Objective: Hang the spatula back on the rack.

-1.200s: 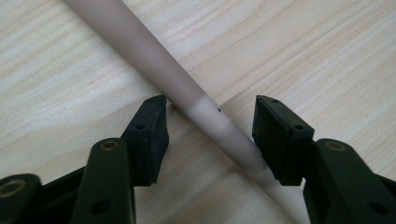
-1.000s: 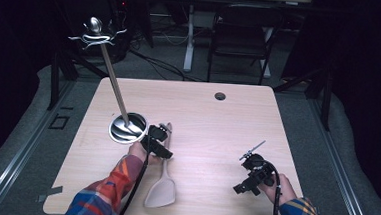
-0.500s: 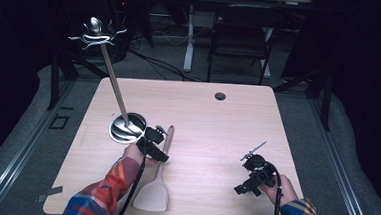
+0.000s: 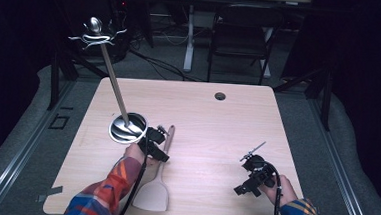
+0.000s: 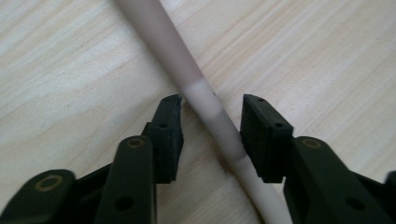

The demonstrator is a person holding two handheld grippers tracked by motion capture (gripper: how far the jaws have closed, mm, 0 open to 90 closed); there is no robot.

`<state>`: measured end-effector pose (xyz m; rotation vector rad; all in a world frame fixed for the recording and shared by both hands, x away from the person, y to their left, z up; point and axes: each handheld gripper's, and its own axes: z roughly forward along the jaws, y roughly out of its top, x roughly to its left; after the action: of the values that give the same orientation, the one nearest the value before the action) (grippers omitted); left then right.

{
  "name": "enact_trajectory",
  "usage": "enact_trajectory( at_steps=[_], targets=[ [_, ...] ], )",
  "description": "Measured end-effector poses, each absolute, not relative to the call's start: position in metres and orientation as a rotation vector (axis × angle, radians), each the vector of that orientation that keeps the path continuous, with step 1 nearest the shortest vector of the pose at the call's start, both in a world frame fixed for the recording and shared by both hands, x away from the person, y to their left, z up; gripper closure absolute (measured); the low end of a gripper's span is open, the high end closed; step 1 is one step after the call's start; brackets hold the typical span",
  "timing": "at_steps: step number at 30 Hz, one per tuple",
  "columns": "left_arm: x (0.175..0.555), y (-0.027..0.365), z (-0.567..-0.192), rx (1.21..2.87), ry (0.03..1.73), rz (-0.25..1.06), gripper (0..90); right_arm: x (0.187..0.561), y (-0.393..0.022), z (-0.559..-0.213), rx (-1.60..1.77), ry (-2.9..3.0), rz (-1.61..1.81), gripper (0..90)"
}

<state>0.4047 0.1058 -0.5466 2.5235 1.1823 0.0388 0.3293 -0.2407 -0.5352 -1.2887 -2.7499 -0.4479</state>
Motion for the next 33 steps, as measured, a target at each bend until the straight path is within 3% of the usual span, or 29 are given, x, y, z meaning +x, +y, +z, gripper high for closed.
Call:
enact_trajectory(
  at_steps=[5,17,21,27,33],
  targets=[
    [0.403,0.097,-0.549,2.538,1.200,0.088,61.2,0.329,-0.240,-0.536,-1.283,-2.746,-0.444,15.3],
    [0.401,0.089,-0.546,2.547,1.135,0.048,72.2,0.328,-0.242,-0.535,-1.298,-2.745,-0.454,15.3],
    [0.399,0.090,-0.540,2.557,1.096,0.107,77.8,0.329,-0.243,-0.533,-1.271,-2.765,-0.413,15.4],
    [0.397,0.102,-0.525,2.478,1.057,0.214,77.8,0.329,-0.243,-0.534,-1.273,-2.762,-0.420,15.4],
    [0.382,0.132,-0.491,2.225,1.025,0.452,78.0,0.329,-0.244,-0.534,-1.288,-2.746,-0.436,15.4]
  ],
)
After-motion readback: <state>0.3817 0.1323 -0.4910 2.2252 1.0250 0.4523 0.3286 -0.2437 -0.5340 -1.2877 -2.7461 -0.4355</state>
